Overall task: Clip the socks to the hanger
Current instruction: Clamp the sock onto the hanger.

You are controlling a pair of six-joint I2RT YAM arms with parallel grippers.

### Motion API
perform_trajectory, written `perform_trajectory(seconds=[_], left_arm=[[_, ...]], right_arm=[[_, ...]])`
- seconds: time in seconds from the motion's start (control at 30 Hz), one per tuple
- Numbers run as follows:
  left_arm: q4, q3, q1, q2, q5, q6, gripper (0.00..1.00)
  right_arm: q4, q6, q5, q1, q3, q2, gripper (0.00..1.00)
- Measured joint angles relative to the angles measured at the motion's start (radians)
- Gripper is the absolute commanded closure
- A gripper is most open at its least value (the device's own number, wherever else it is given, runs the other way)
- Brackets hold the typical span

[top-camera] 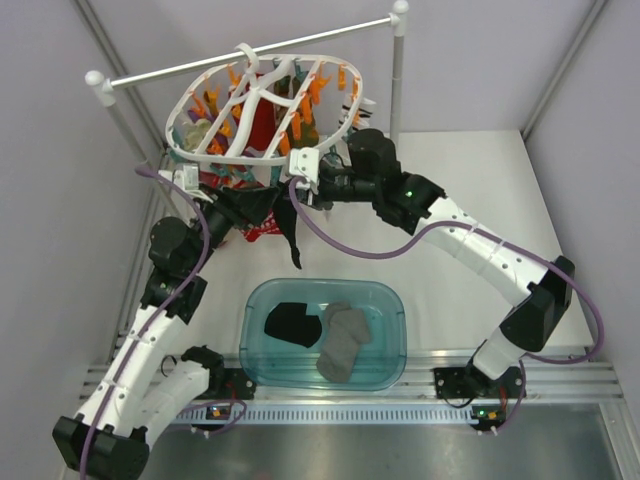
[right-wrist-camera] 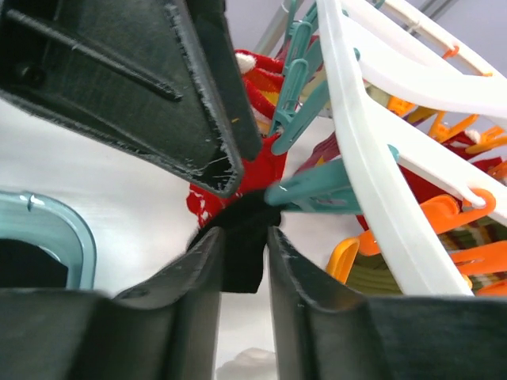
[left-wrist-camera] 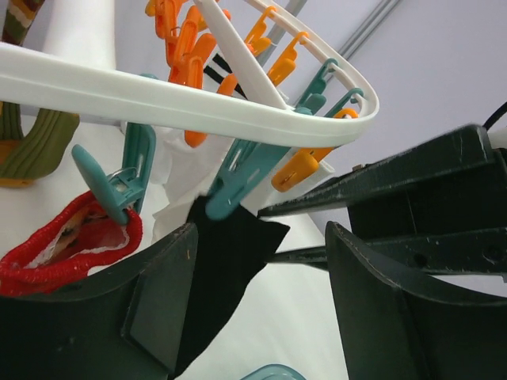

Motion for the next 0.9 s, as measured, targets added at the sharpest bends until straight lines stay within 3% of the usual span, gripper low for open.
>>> perform_trajectory(seconds=[0.13, 0.53, 0.9], left_arm=[[-0.025, 0.000, 0.000, -0.015, -0.019, 0.008, 0.30], [-0.049, 0.000, 0.000, -0.013, -0.014, 0.027, 0.34], [0.054, 0.001, 0.000, 0.001, 0.238, 0.124, 0.44]], right_arm=[[0.016, 0.016, 0.031, 0.000, -0.008, -0.003, 0.58], [0.133, 0.221, 0.093, -0.102, -0.315, -0.231, 0.57], [0.342, 0.358, 0.002, -0.186, -0.332, -0.224, 0.56]])
